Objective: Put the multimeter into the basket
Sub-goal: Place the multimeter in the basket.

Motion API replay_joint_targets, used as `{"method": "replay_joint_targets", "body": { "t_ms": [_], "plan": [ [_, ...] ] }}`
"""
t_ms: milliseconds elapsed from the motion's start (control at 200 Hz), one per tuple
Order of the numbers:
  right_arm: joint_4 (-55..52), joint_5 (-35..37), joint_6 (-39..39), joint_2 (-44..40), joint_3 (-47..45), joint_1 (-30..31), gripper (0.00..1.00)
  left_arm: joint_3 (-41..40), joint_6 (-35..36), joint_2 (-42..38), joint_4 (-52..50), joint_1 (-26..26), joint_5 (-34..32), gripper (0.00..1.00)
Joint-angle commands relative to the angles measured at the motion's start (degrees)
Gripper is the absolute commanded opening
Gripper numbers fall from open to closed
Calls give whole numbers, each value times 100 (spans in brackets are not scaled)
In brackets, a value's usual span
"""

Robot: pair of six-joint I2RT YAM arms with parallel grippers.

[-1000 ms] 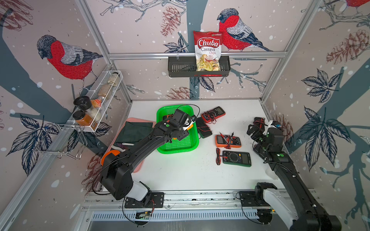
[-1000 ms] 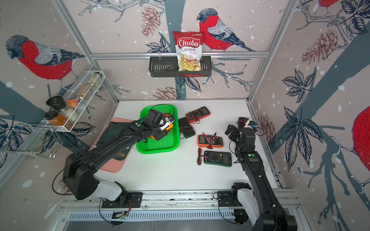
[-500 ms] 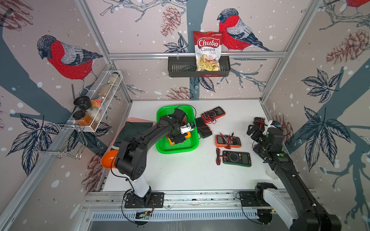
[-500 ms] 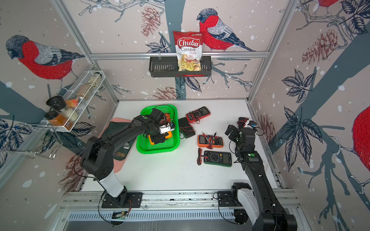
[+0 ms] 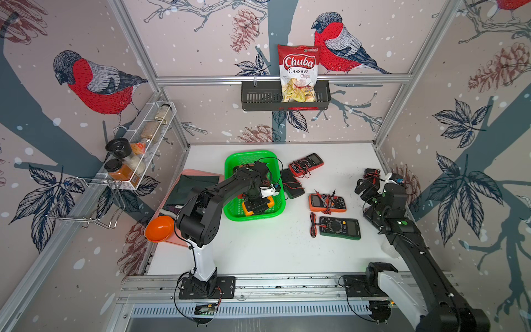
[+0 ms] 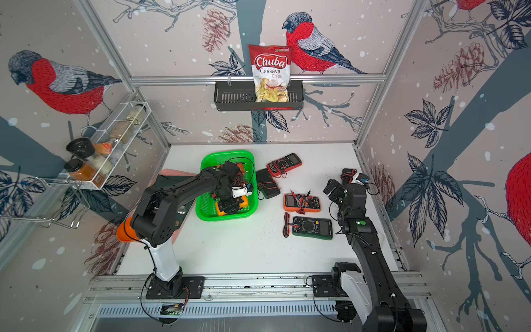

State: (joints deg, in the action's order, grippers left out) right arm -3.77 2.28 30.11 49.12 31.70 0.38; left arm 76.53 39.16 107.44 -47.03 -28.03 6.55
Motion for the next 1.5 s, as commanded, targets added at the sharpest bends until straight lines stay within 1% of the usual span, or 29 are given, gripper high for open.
{"method": "replay_joint_targets", "body": {
  "t_ms": [0, 105, 160, 195, 205, 210, 270, 465, 605, 735, 825, 946, 1021, 1081, 1136, 1206, 1261, 1306, 1361, 1446, 1496],
  "plan": [
    [13, 51, 30, -17, 30, -3, 100, 20, -97, 73, -51, 1, 146, 73],
    [0, 44, 37, -34, 30, -3, 100, -1, -116, 143, -11, 0, 137, 75],
    [-9, 36, 26, -41, 33, -1, 100, -4, -132, 155, -10, 5, 128, 82],
    [-13, 19, 13, -39, 29, -3, 100, -14, -136, 146, 0, 0, 121, 86],
    [-15, 18, 8, -36, 29, -3, 100, -9, -136, 146, 0, 2, 119, 91],
    [-16, 18, 6, -35, 29, -3, 100, -8, -141, 142, 5, 1, 119, 92],
    [-27, -16, -12, -26, 29, -3, 100, -7, -152, 87, 13, 0, 147, 97],
    [-105, -73, -30, 47, 16, 0, 100, -42, -204, -380, 111, -9, 277, 97],
    [-151, -107, -31, 53, -23, -3, 100, -227, -375, -953, 398, -23, 105, 97],
    [-119, -226, 4, 149, -100, 6, 100, -504, -695, -1536, 934, -45, -337, 97],
    [-51, -430, 45, 281, -146, 6, 100, -733, -956, -1958, 1425, -62, -641, 97],
    [97, -814, 115, 522, -154, 6, 100, -1236, -1314, -2686, 2376, -63, -848, 97],
    [202, -1018, 174, 699, -156, 6, 100, -1485, -1619, -3080, 2894, -64, -764, 98],
    [284, -1168, 214, 850, -146, -3, 100, -1655, -1870, -3342, 3234, -69, -574, 98],
    [371, -1333, 254, 1004, -138, -3, 100, -1782, -2264, -3545, 3548, -67, -463, 98],
    [517, -1542, 293, 1230, -129, -13, 100, -1888, -2852, -3729, 3903, -70, -160, 98],
    [602, -1696, 313, 1420, -91, -22, 100, -1967, -3183, -3845, 4194, -84, 132, 97],
    [618, -1776, 318, 1590, -24, -21, 100, -2119, -3428, -3927, 4416, -148, 176, 97],
    [613, -1802, 297, 1790, 81, -21, 100, -2182, -3537, -3961, 4542, -346, -34, 97],
    [644, -1814, 275, 2071, 205, -23, 100, -2152, -3435, -3869, 4548, -850, -791, 97],
    [659, -1841, 253, 2228, 269, -21, 100, -2095, -3389, -3725, 4536, -1071, -1040, 97]
  ]
}}
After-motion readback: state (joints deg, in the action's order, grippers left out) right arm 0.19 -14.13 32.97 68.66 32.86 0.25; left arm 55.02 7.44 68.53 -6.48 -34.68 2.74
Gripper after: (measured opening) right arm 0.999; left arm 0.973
